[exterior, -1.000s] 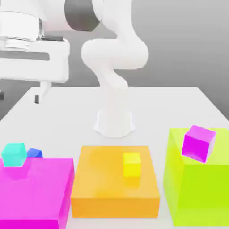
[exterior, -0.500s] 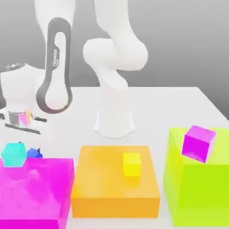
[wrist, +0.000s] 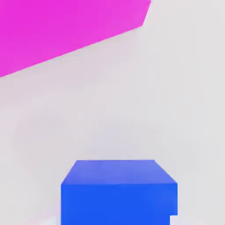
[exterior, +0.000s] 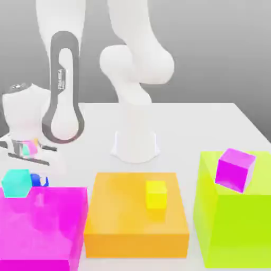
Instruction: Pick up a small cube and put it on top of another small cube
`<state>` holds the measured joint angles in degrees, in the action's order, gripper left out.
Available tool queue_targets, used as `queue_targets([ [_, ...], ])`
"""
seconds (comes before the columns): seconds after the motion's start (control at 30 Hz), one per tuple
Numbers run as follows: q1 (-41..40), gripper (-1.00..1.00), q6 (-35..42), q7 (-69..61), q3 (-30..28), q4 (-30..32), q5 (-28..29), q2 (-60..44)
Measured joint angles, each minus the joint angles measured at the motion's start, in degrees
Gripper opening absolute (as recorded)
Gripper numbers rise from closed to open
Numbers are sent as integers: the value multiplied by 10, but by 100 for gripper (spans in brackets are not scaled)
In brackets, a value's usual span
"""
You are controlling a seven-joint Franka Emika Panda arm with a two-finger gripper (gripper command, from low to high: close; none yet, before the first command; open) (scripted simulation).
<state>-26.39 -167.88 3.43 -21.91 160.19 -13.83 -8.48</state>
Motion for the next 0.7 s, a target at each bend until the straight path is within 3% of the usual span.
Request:
queue_targets([
  [0.1, -9, -100, 34, 63, -33, 9, 85, 55],
  [0.23, -16, -100, 103, 121, -29, -38, 127, 128],
  [0.7, 207, -100, 397, 294, 229, -237, 117, 211],
])
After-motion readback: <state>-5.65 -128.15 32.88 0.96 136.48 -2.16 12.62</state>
